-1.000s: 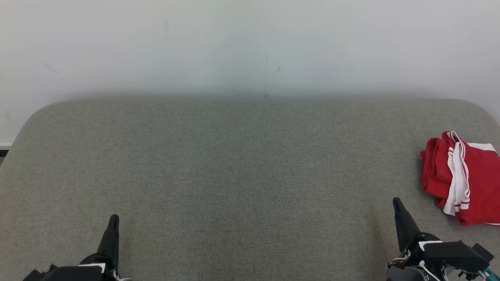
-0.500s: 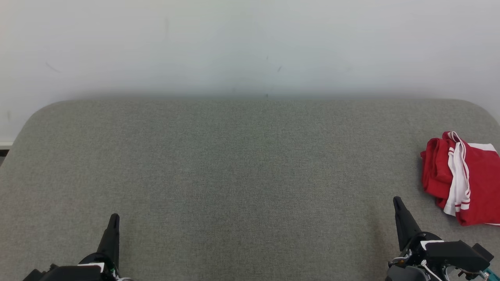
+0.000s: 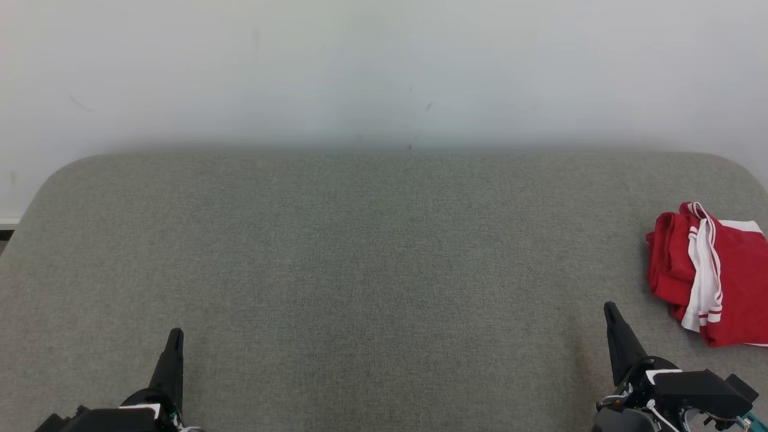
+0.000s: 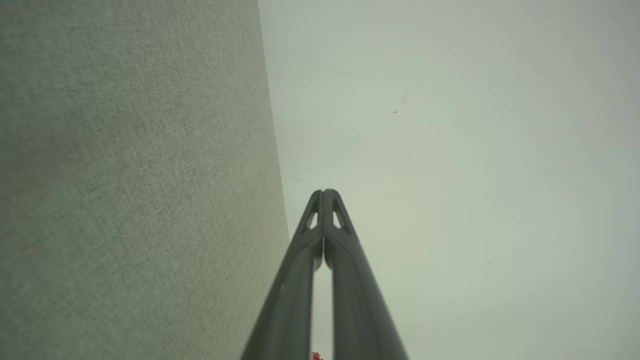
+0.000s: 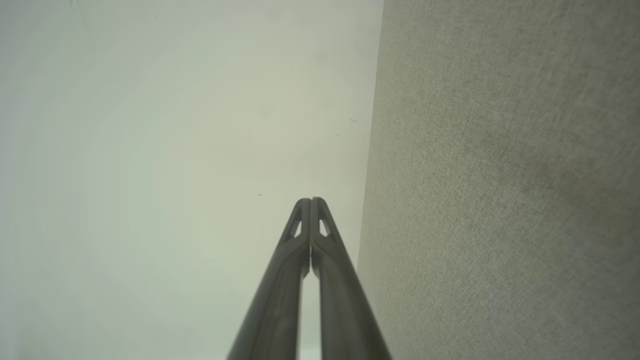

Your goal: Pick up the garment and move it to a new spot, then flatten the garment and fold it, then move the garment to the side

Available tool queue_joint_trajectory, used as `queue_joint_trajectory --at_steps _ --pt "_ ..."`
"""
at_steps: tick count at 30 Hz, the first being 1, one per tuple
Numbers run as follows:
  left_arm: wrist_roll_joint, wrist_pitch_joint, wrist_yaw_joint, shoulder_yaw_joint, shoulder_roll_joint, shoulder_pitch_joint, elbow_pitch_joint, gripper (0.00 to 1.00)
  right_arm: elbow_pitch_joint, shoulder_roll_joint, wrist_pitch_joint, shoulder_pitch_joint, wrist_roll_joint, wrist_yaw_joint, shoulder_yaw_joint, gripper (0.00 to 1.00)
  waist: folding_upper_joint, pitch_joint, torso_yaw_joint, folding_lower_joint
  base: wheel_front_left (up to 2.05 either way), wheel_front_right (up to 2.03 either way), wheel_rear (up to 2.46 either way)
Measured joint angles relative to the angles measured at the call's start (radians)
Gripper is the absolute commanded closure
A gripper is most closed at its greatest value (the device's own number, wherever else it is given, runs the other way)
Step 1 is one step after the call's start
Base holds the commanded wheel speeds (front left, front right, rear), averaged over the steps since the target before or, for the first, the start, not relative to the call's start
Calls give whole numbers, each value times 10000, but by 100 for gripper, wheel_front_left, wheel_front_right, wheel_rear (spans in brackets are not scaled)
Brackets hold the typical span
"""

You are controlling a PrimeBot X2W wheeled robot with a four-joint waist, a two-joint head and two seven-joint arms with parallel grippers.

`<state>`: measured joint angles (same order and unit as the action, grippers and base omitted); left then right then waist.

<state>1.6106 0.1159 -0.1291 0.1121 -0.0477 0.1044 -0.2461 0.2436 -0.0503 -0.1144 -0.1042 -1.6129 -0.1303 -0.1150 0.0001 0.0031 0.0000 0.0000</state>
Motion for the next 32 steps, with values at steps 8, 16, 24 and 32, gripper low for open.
queue_joint_trajectory --at_steps 8,16,24,32 --pt "0 0 0 0 -2 0 0 100 0 0 0 -1 0 0 2 100 0 0 0 0 0 0 0" --pt "2 0 0 0 -2 1 2 100 0 0 0 -1 0 0 2 100 0 0 0 0 0 0 0" --pt "2 0 0 0 -2 1 2 100 2 0 0 -1 0 0 0 100 0 0 0 0 0 0 0" --pt "2 0 0 0 -2 1 2 100 0 0 0 -1 0 0 2 100 0 0 0 0 0 0 0"
